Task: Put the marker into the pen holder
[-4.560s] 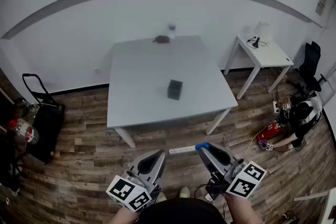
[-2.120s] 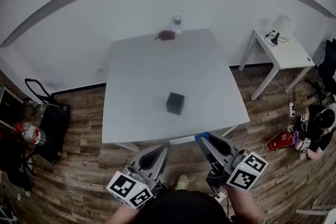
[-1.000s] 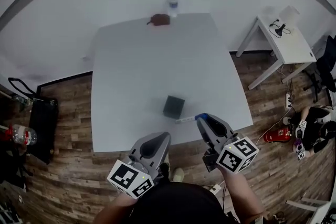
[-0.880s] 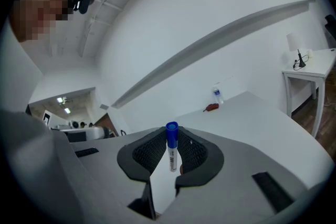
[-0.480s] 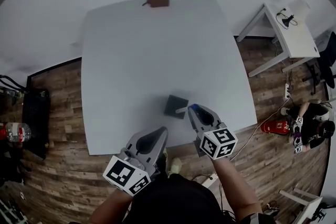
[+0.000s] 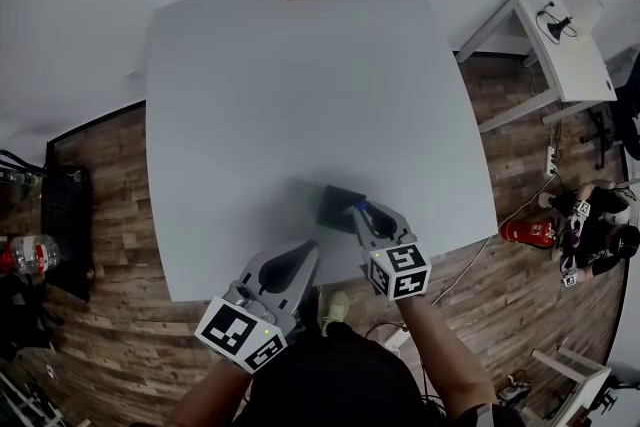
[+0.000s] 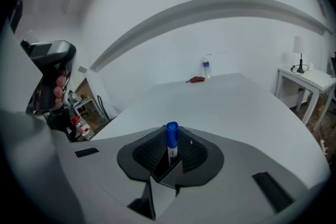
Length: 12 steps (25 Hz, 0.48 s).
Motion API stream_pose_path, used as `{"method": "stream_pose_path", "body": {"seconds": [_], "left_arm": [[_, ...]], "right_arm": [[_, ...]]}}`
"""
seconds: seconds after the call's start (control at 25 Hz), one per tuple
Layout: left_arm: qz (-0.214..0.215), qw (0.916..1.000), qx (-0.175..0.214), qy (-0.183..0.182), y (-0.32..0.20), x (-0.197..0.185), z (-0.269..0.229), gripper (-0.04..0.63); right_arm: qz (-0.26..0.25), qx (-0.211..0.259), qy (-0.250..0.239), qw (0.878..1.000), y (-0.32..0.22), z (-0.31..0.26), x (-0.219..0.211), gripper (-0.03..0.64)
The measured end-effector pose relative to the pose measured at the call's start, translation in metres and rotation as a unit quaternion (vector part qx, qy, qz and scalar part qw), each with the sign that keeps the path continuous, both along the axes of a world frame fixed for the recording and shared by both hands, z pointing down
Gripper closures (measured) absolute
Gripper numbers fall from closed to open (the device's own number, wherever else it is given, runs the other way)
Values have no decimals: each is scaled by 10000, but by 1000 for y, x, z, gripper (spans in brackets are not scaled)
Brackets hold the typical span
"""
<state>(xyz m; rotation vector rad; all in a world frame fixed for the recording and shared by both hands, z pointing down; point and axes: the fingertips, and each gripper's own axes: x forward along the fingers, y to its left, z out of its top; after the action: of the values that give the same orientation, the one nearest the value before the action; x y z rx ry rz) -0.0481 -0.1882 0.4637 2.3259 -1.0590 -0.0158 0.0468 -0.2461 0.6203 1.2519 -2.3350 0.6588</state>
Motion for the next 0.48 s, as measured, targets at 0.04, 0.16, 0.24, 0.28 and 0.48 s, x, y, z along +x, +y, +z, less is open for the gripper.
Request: {"method": "stream_pose_path", "body": {"seconds": [0.04,0.16,0.24,0.28,0.48], "left_arm": [[8,10000,-21,9,-2,0,1,591],[43,10000,-63,39,-5,3,4,591],[71,9999,-94,40,-6,5,6,591],[80,9999,-107,41,-7,6,6,591],[79,9999,-138,44,-10,5,10,591]], "right_arm": [[-3,-30,52,10000,0,4,1,546],[-12,-147,136,9998,1,13,0,545],[6,-209,171,9996,1,17,0,546],[17,-243,180,9995,1,19,0,545],[46,-428,193,9989,1,28,-1,545]]}}
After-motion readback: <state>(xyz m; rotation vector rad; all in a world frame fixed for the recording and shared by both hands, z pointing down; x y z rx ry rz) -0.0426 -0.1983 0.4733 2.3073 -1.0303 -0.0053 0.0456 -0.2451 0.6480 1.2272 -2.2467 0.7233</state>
